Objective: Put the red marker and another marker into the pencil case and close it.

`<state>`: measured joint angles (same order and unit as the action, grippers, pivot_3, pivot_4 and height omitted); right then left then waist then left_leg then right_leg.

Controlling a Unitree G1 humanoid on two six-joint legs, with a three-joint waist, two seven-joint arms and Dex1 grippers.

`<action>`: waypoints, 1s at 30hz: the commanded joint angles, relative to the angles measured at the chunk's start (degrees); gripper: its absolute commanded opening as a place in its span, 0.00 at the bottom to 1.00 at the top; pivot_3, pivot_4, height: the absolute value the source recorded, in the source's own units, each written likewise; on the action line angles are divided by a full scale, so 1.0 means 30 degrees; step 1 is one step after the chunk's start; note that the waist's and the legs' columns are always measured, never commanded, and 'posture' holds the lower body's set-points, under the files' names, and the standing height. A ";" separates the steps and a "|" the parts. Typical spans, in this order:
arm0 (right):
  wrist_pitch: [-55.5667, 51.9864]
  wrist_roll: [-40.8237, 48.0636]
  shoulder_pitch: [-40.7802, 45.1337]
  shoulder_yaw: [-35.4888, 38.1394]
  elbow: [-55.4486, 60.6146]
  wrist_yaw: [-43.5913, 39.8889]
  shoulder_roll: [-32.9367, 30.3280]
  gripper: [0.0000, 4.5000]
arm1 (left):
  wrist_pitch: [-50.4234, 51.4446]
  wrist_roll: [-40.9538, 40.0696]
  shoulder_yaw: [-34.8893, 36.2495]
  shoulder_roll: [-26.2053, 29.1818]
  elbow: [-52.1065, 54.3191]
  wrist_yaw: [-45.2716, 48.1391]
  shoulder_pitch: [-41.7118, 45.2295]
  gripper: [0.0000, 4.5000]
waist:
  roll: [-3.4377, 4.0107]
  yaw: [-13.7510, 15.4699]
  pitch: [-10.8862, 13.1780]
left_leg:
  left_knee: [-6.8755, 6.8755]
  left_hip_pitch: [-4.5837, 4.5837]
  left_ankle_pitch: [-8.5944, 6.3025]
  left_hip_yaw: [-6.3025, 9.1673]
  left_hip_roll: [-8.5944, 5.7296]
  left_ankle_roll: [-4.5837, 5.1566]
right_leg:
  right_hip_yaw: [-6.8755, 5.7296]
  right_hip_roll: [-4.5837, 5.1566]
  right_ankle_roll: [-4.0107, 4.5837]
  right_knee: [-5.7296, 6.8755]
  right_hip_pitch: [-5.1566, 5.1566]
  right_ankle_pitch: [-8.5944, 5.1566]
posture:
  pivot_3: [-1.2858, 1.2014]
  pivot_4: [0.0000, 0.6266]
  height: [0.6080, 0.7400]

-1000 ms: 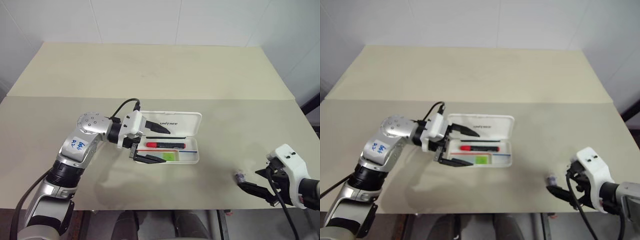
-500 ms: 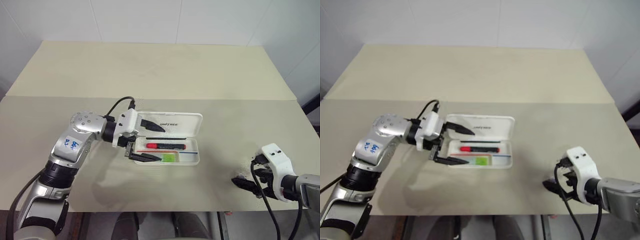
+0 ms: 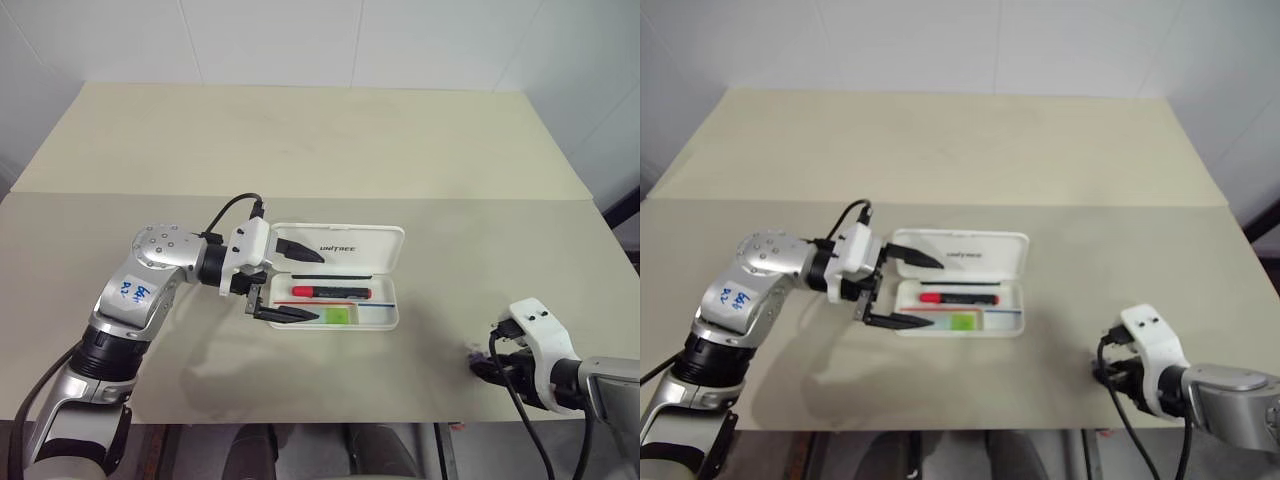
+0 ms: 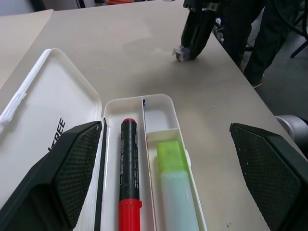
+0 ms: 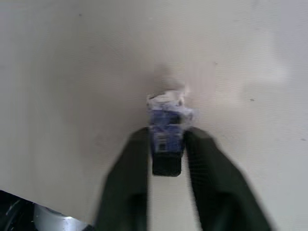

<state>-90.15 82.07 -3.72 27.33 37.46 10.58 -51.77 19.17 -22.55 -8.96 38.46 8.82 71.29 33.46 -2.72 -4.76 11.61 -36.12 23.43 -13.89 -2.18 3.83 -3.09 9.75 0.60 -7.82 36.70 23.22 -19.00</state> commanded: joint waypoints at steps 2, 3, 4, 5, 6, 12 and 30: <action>0.1244 0.0641 0.0788 -0.0654 -0.0314 0.0401 -0.0946 0.07 | -0.0373 -0.0138 0.0558 0.0129 0.0288 -0.0020 0.0329 1.00 | 0.0000 -0.0026 0.0000 | -0.0002 -0.0001 0.0000 -0.0003 0.0000 0.0000 | 0.0002 0.0000 0.0000 0.0002 0.0000 0.0000 | 0.52 0.24 1.00; 0.1525 0.0288 0.1382 -0.0938 -0.0288 -0.0272 -0.1406 0.07 | -0.0427 -0.0102 0.0557 0.0138 0.0228 -0.0020 0.0357 1.00 | 0.0001 -0.0059 0.0000 | -0.0009 -0.0002 0.0000 -0.0009 0.0002 0.0000 | 0.0004 0.0000 0.0000 0.0003 0.0001 0.0001 | 0.52 0.24 1.00; 0.1902 -0.0340 0.2044 -0.1358 -0.0104 -0.1375 -0.2014 0.07 | -0.0455 -0.0084 0.0565 0.0154 0.0176 -0.0026 0.0387 1.00 | 0.0001 -0.0062 0.0000 | -0.0013 -0.0003 0.0003 -0.0020 0.0003 0.0005 | 0.0010 0.0002 0.0000 0.0005 0.0006 0.0003 | 0.52 0.24 1.00; 0.2361 -0.1135 0.2665 -0.1939 0.0138 -0.2794 -0.2798 0.07 | -0.0478 -0.0074 0.0587 0.0183 0.0137 -0.0029 0.0406 1.00 | 0.0005 -0.0065 0.0000 | -0.0013 -0.0005 0.0006 -0.0028 0.0003 0.0009 | 0.0015 0.0003 0.0000 0.0003 0.0007 0.0003 | 0.52 0.24 1.00; 0.3101 -0.2272 0.3220 -0.2770 0.0320 -0.4580 -0.3864 0.07 | -0.0489 -0.0071 0.0627 0.0241 0.0122 -0.0025 0.0399 1.00 | 0.0009 -0.0054 0.0002 | -0.0015 -0.0010 0.0009 -0.0032 0.0003 0.0015 | 0.0015 0.0003 0.0000 0.0008 0.0009 0.0003 | 0.52 0.24 1.00; 1.1039 -1.0588 0.6679 -0.9109 -0.1410 -1.5599 -0.7928 0.07 | -0.0799 0.0100 0.1033 0.0909 -0.0142 0.0153 -0.0048 1.00 | 0.0024 0.0003 0.0008 | 0.0014 -0.0001 0.0014 -0.0036 0.0022 0.0022 | -0.0023 0.0006 0.0037 0.0001 0.0048 -0.0017 | 0.52 0.24 1.00; 1.4578 -2.0597 1.4856 -1.7915 -0.5566 -2.4730 -0.2196 0.07 | -0.0791 -0.0035 0.3274 0.3134 0.1201 -0.0988 -0.3100 1.00 | 0.0032 -0.0019 0.0012 | -0.0048 0.0045 -0.0024 -0.0062 0.0044 0.0022 | -0.0033 0.0005 0.0072 0.0126 0.0143 -0.0043 | 0.52 0.24 1.00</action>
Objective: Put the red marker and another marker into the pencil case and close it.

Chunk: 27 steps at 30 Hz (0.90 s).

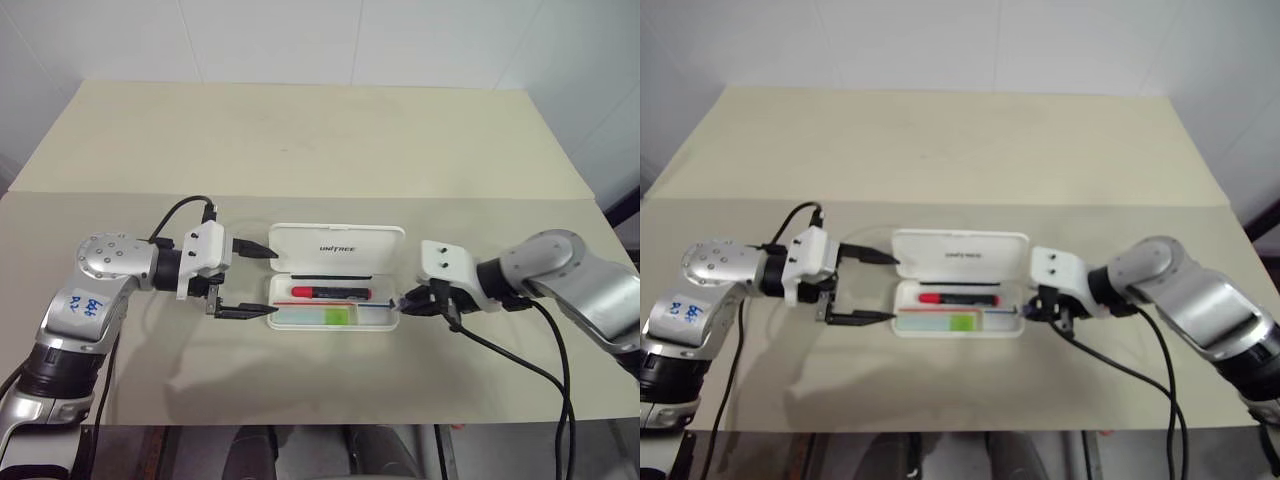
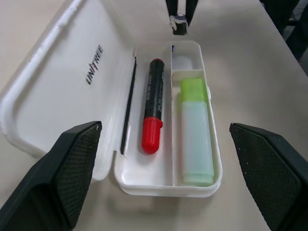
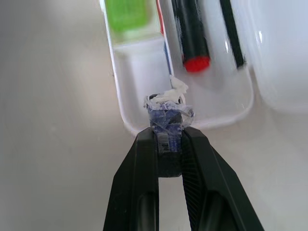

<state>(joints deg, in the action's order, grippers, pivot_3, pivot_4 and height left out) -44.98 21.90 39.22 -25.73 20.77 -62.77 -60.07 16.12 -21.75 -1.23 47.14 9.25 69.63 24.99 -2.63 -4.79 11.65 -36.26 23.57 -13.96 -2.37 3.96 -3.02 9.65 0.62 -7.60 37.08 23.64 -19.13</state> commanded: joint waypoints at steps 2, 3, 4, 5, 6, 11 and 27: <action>-0.0601 -0.0965 0.0743 -0.0555 -0.0191 -0.0455 0.1092 0.07 | 0.0417 -0.0354 0.0840 0.0270 0.1461 -0.0678 -0.0619 1.00 | 0.0000 -0.0005 0.0000 | -0.0004 -0.0004 0.0001 0.0002 0.0002 0.0000 | 0.0000 -0.0005 0.0001 0.0015 0.0000 0.0000 | 0.52 0.24 1.00; -0.0602 -0.1192 0.0814 -0.0689 -0.0249 -0.0589 0.1248 0.07 | 0.0476 -0.0372 0.0905 0.0303 0.1611 -0.0761 -0.0774 1.00 | 0.0001 0.0002 0.0000 | -0.0006 -0.0004 0.0001 0.0002 0.0001 -0.0001 | 0.0000 -0.0004 0.0001 0.0022 0.0002 -0.0001 | 0.52 0.24 1.00; -0.0723 -0.1314 0.0927 -0.0769 -0.0295 -0.0664 0.1461 0.07 | 0.0541 -0.0386 0.0972 0.0340 0.1736 -0.0847 -0.0908 1.00 | 0.0000 0.0003 0.0000 | -0.0008 -0.0004 0.0001 0.0002 -0.0001 -0.0001 | 0.0000 -0.0005 0.0001 0.0027 0.0002 -0.0001 | 0.52 0.24 1.00; -0.0846 -0.1428 0.1038 -0.0827 -0.0332 -0.0751 0.1644 0.07 | 0.0584 -0.0386 0.1027 0.0362 0.1807 -0.0922 -0.0997 1.00 | 0.0001 -0.0009 0.0000 | -0.0013 -0.0004 0.0001 0.0003 0.0000 -0.0001 | -0.0001 -0.0004 0.0001 0.0027 0.0001 -0.0001 | 0.52 0.24 1.00; -0.0936 -0.1537 0.1139 -0.0876 -0.0355 -0.0823 0.1811 0.07 | 0.0618 -0.0393 0.1076 0.0383 0.1871 -0.0995 -0.1070 1.00 | 0.0001 -0.0010 0.0000 | -0.0019 -0.0004 0.0001 -0.0001 -0.0001 -0.0001 | 0.0001 -0.0003 0.0001 0.0030 0.0001 -0.0001 | 0.52 0.24 1.00; -0.1601 -0.2062 0.1438 -0.1080 -0.0263 -0.0896 0.2582 0.07 | 0.0699 -0.0422 0.1180 0.0424 0.2016 -0.1290 -0.1183 1.00 | -0.0001 -0.0004 0.0000 | -0.0065 -0.0009 0.0002 0.0007 -0.0005 -0.0002 | -0.0002 -0.0005 0.0003 0.0092 0.0000 -0.0002 | 0.52 0.24 1.00; -0.2971 -0.2582 0.2016 -0.0673 -0.0324 -0.0675 0.4260 0.64 | 0.0633 -0.0301 0.1195 0.0326 0.1936 -0.1543 -0.1098 1.00 | -0.0021 -0.0103 -0.0012 | -0.0090 -0.0060 0.0003 0.0008 -0.0003 -0.0003 | 0.0001 -0.0018 0.0007 0.0122 -0.0038 -0.0002 | 0.52 0.24 1.00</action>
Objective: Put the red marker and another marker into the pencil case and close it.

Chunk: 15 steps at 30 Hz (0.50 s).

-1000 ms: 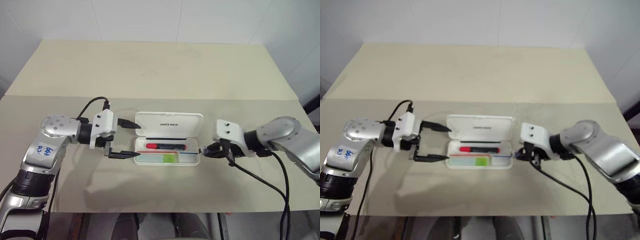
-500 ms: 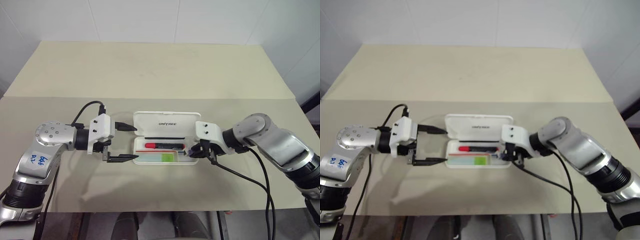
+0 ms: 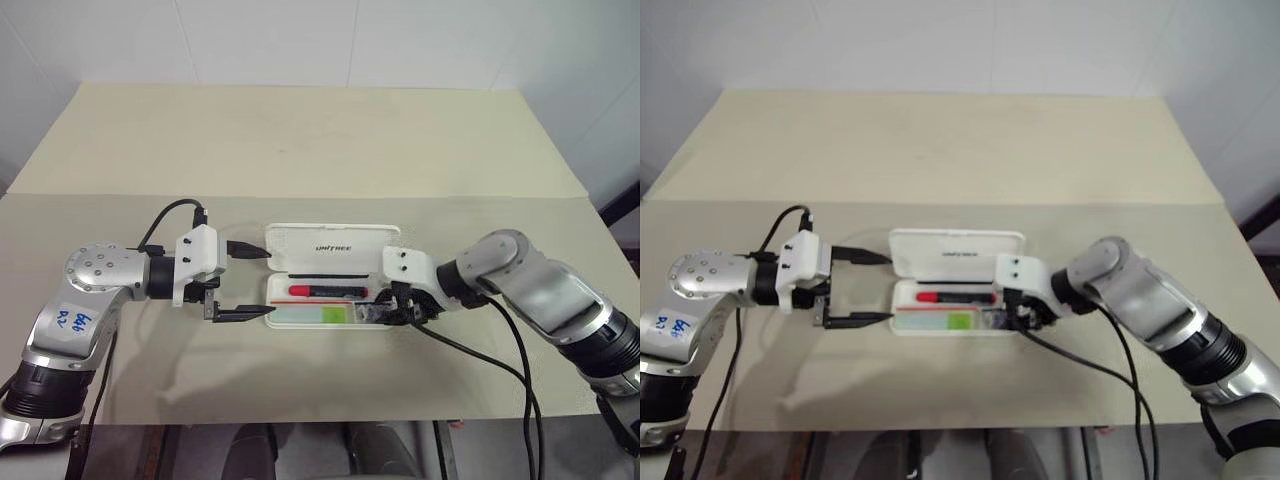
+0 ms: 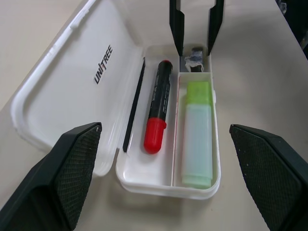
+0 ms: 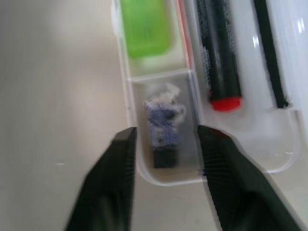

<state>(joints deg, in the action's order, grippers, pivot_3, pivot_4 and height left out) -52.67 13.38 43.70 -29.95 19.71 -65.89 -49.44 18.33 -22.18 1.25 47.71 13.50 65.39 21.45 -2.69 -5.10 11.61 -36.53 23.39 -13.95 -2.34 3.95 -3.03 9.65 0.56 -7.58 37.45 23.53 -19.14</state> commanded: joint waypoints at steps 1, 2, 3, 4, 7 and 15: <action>-0.0650 0.0423 0.0742 0.1047 -0.0101 0.0564 0.1082 0.73 | -0.0145 -0.0136 0.0345 0.0123 0.0447 -0.0125 0.0126 1.00 | 0.0000 0.0000 0.0000 | 0.0000 0.0000 0.0002 0.0000 -0.0002 -0.0003 | 0.0001 0.0001 0.0000 0.0007 0.0002 0.0000 | 0.52 0.24 1.00; -0.0682 0.0656 0.0965 0.1616 -0.0246 0.0825 0.1556 0.81 | -0.0177 -0.0122 0.0314 0.0114 0.0383 -0.0116 0.0190 1.00 | 0.0001 -0.0001 0.0000 | 0.0000 -0.0001 0.0003 -0.0001 -0.0002 -0.0005 | 0.0002 0.0001 0.0000 0.0014 0.0004 0.0000 | 0.52 0.24 1.00; -0.0504 0.0919 0.1107 0.2242 -0.0384 0.1042 0.2018 0.89 | -0.0214 -0.0106 0.0289 0.0105 0.0302 -0.0100 0.0264 1.00 | 0.0000 0.0003 0.0000 | -0.0002 0.0003 0.0006 -0.0001 -0.0004 -0.0010 | 0.0004 0.0002 0.0000 0.0022 0.0010 0.0001 | 0.52 0.24 1.00; -0.0292 0.1378 0.1127 0.2960 -0.0448 0.1071 0.2385 0.97 | -0.0246 -0.0095 0.0267 0.0112 0.0251 -0.0072 0.0334 1.00 | 0.0000 0.0012 0.0000 | -0.0003 0.0002 0.0007 0.0001 -0.0005 -0.0012 | 0.0003 0.0001 -0.0001 0.0024 0.0008 0.0002 | 0.52 0.24 1.00; 0.0696 0.3071 0.0705 0.5025 -0.0229 0.0236 0.2711 0.99 | -0.0415 -0.0044 0.0241 0.0178 -0.0041 0.0100 0.0572 1.00 | 0.0000 0.0084 0.0000 | -0.0001 0.0011 0.0008 0.0010 -0.0006 -0.0016 | -0.0006 0.0001 -0.0004 0.0018 0.0009 0.0003 | 0.52 0.24 1.00; 0.5694 0.5766 -0.3643 0.9941 0.0306 -0.1051 0.2712 0.99 | -0.0701 0.0076 0.0373 0.0357 -0.1022 0.0374 0.1563 1.00 | -0.0010 0.0176 -0.0002 | 0.0011 0.0040 0.0001 0.0022 -0.0016 -0.0018 | -0.0025 0.0011 -0.0012 -0.0027 -0.0007 0.0004 | 0.52 0.24 1.00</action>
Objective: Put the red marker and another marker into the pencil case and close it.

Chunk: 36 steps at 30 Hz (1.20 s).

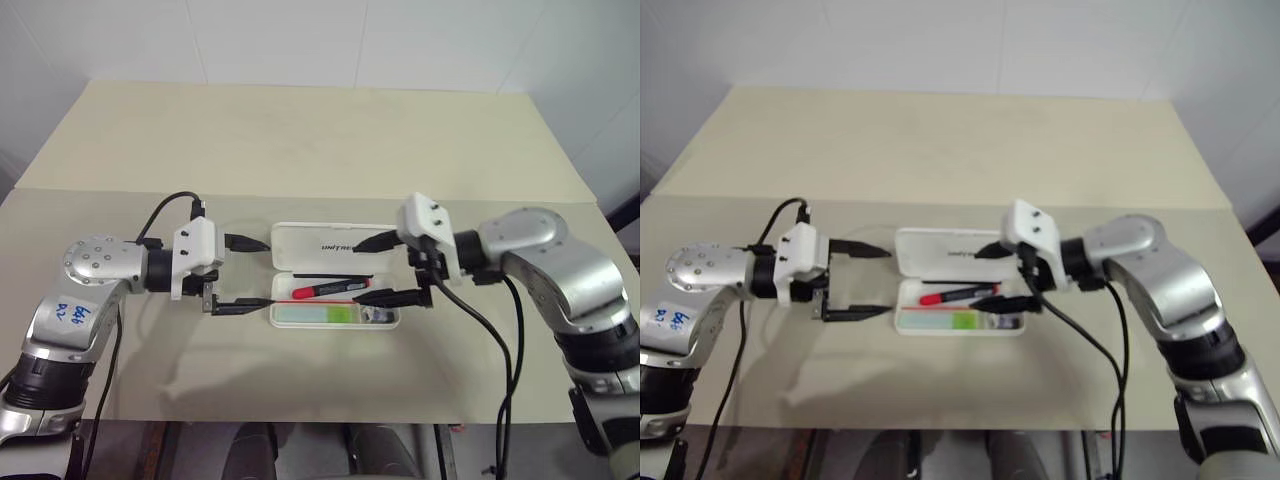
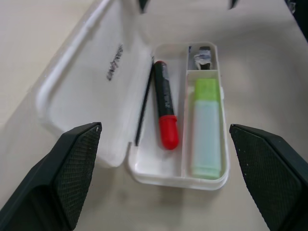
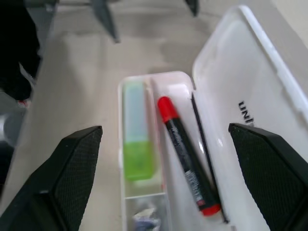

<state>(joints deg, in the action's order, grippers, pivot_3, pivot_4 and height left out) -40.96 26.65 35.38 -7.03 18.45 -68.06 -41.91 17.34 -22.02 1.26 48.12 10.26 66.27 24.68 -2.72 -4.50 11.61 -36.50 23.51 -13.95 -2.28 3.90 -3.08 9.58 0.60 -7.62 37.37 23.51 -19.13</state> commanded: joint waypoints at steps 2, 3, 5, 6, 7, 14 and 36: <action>0.2438 0.2049 -0.1567 0.3228 0.0829 -0.0144 0.0479 0.99 | -0.0415 -0.0032 0.0510 0.0259 -0.0229 0.0092 0.0627 1.00 | 0.0001 -0.0142 0.0000 | -0.0001 -0.0011 0.0000 0.0003 0.0001 0.0000 | 0.0000 -0.0005 -0.0002 0.0008 -0.0006 0.0001 | 0.52 0.24 1.00; 0.2358 0.2567 -0.1842 0.3864 0.0894 0.0139 0.0576 0.99 | -0.0347 -0.0109 0.0623 0.0245 -0.0396 0.0019 0.0791 1.00 | 0.0000 -0.0176 0.0000 | 0.0000 -0.0024 0.0000 -0.0005 0.0001 0.0000 | 0.0007 -0.0006 -0.0002 0.0020 -0.0008 0.0001 | 0.52 0.24 1.00; 0.1671 0.3757 -0.2439 0.5115 0.1049 0.0587 0.0425 0.99 | -0.0140 -0.0322 0.0863 0.0211 -0.0744 -0.0113 0.1145 1.00 | 0.0001 -0.0181 0.0000 | 0.0001 -0.0046 0.0004 0.0001 0.0007 -0.0002 | 0.0011 -0.0021 -0.0001 0.0043 -0.0012 0.0001 | 0.52 0.24 1.00; 0.1493 0.4199 -0.2698 0.5554 0.1134 0.0717 0.0318 0.99 | -0.0067 -0.0390 0.0945 0.0197 -0.0872 -0.0160 0.1278 1.00 | 0.0001 -0.0130 0.0000 | 0.0001 -0.0052 0.0008 0.0003 0.0007 -0.0004 | 0.0011 -0.0021 -0.0001 0.0052 -0.0013 0.0001 | 0.52 0.24 1.00; 0.1350 0.4505 -0.2904 0.5831 0.1214 0.0893 0.0231 0.99 | -0.0031 -0.0429 0.0994 0.0205 -0.0978 -0.0162 0.1364 1.00 | 0.0001 -0.0121 0.0000 | 0.0001 -0.0050 0.0010 0.0016 0.0007 -0.0008 | 0.0004 -0.0021 -0.0001 0.0052 -0.0021 0.0001 | 0.52 0.24 1.00; 0.2517 0.5089 -0.4607 0.7244 0.1160 0.1584 0.0263 1.00 | 0.0094 -0.0883 0.1691 0.0117 -0.2372 -0.0007 0.2215 0.81 | 0.0001 -0.0109 0.0000 | -0.0006 -0.0053 0.0012 0.0005 0.0002 -0.0011 | 0.0012 -0.0015 -0.0006 0.0043 -0.0035 0.0004 | 0.52 0.24 1.00; 0.5283 0.3814 -0.3820 0.5293 0.0238 0.1639 0.0536 1.00 | -0.0979 0.2022 0.0552 -0.4672 -0.7091 -0.5695 0.5252 0.01 | 0.0001 -0.0046 0.0000 | -0.0116 -0.0021 0.0009 0.0020 -0.0007 -0.0013 | 0.0017 -0.0013 -0.0054 0.0045 -0.0056 0.0030 | 0.52 0.24 1.00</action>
<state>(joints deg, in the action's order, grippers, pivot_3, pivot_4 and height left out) -26.29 37.75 23.09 8.68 18.28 -63.38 -40.40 15.65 -17.56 3.46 34.42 -11.37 50.81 39.49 -2.72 -4.64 11.61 -36.88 23.44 -13.94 -2.23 3.88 -3.12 9.64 0.56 -7.79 37.50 23.34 -19.04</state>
